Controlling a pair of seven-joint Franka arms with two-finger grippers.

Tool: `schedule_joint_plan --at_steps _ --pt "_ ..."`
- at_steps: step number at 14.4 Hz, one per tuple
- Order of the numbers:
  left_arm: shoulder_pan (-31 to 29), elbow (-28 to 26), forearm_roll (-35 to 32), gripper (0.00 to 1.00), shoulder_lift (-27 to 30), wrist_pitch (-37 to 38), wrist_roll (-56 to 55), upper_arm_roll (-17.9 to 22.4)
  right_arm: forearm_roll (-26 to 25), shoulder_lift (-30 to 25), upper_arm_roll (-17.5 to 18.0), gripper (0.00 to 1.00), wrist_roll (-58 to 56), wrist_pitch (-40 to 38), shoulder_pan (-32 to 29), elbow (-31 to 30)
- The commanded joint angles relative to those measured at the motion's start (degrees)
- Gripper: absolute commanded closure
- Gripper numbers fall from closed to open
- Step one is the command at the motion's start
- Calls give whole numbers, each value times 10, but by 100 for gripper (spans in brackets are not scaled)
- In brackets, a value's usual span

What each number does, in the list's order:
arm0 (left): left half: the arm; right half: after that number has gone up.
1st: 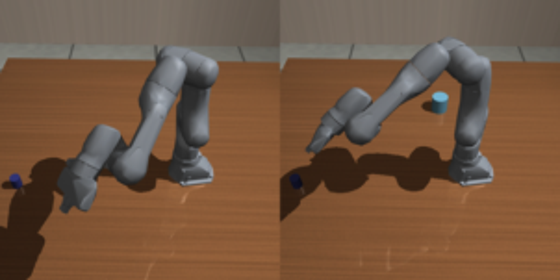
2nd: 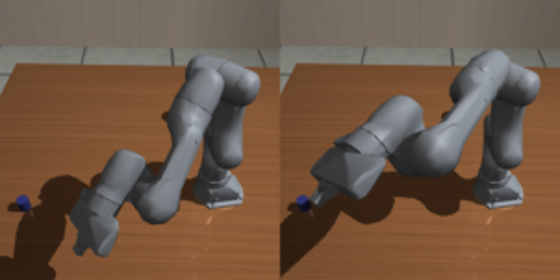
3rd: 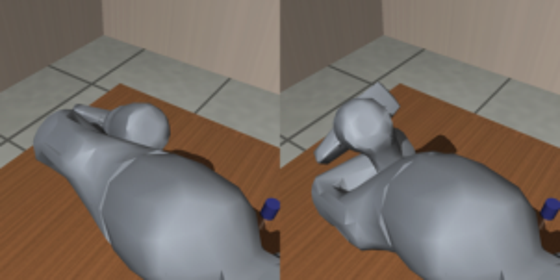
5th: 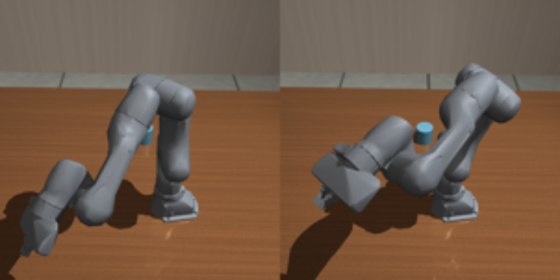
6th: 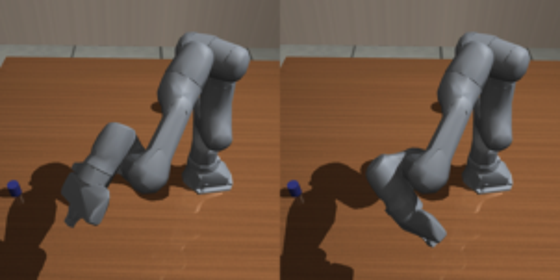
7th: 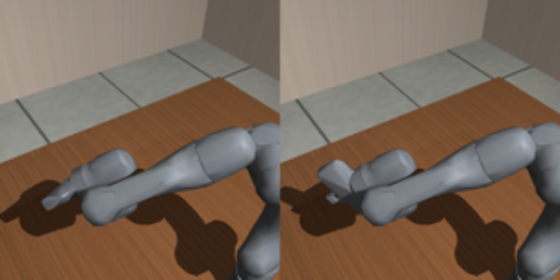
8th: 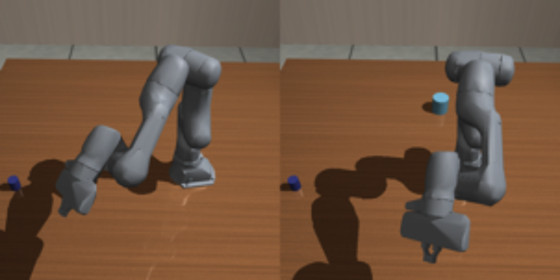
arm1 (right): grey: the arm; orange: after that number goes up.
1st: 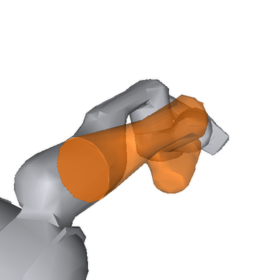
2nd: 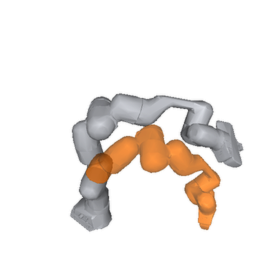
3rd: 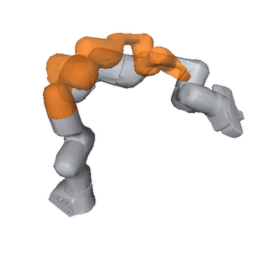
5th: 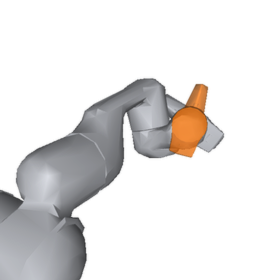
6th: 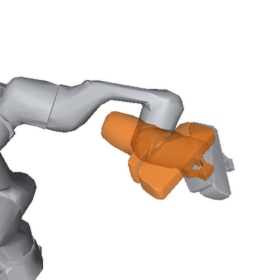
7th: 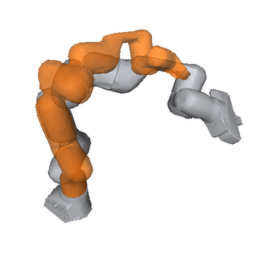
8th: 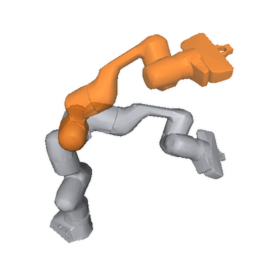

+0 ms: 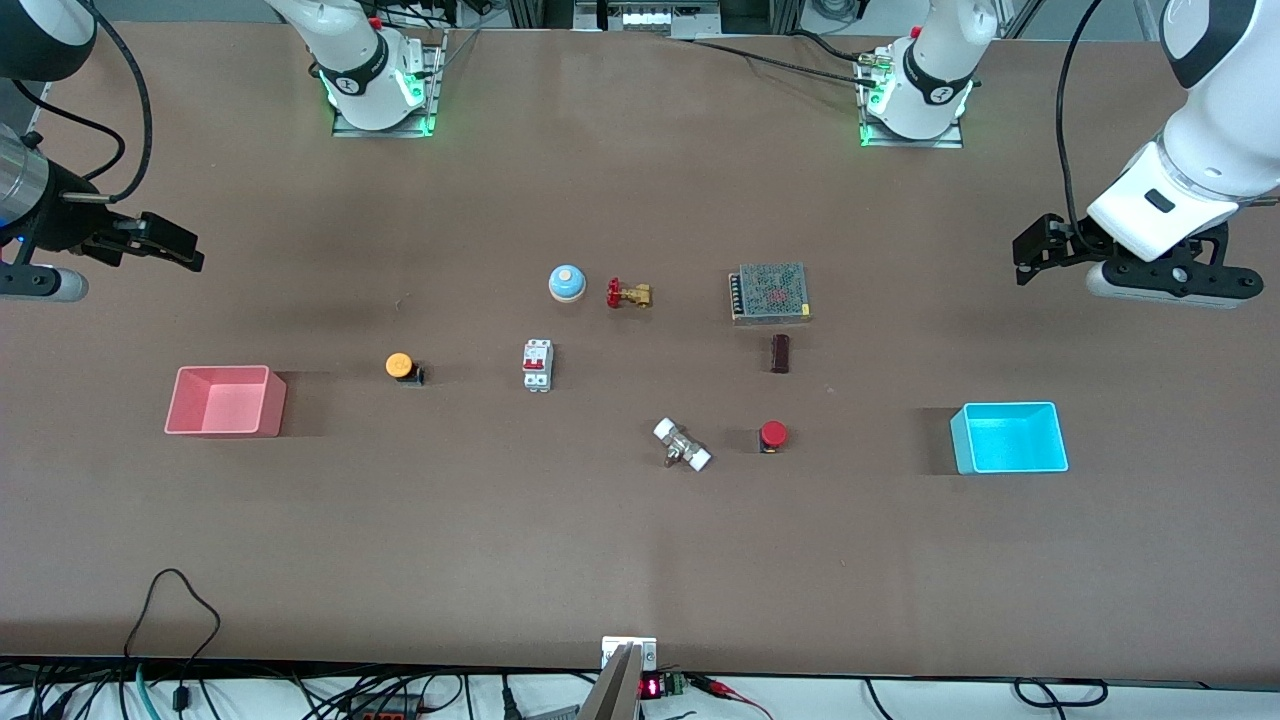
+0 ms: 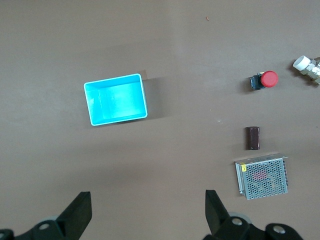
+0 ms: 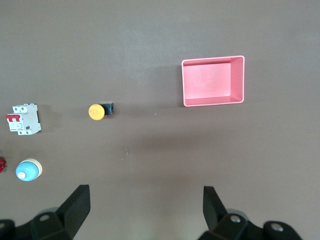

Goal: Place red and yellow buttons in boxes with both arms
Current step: 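Reach the right gripper to the yellow button while the left gripper reaches the red button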

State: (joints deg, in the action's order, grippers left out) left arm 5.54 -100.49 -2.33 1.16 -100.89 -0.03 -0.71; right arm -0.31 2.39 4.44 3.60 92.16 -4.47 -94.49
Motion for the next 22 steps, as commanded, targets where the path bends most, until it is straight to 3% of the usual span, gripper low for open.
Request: schedule_joint_plan --at_steps 1,5,9,12,15,17,19,22 --pt "-4 2 5 0 9 10 -6 -5 -2 -4 0 0 -4 -5 -1 -2" --pt "-4 2 5 0 8 10 -6 -5 -3 -2 1 0 -3 -2 -1 -9" --pt "1 1 5 0 -9 12 -4 -5 -2 6 18 0 -10 13 -1 -58" --pt "10 10 14 0 -52 30 -1 -18 -4 5 33 0 0 89 3 -121" --pt "42 76 22 0 -148 30 -24 -40 -6 19 64 0 63 170 7 -169" --pt "90 190 14 0 -251 30 -149 -40 -14 40 84 0 86 216 14 -189" --pt "118 277 17 0 -340 25 -186 -38 -17 66 85 0 97 287 24 -221" --pt "121 305 16 0 -407 -59 -188 -38 -39 109 86 0 116 374 36 -250"
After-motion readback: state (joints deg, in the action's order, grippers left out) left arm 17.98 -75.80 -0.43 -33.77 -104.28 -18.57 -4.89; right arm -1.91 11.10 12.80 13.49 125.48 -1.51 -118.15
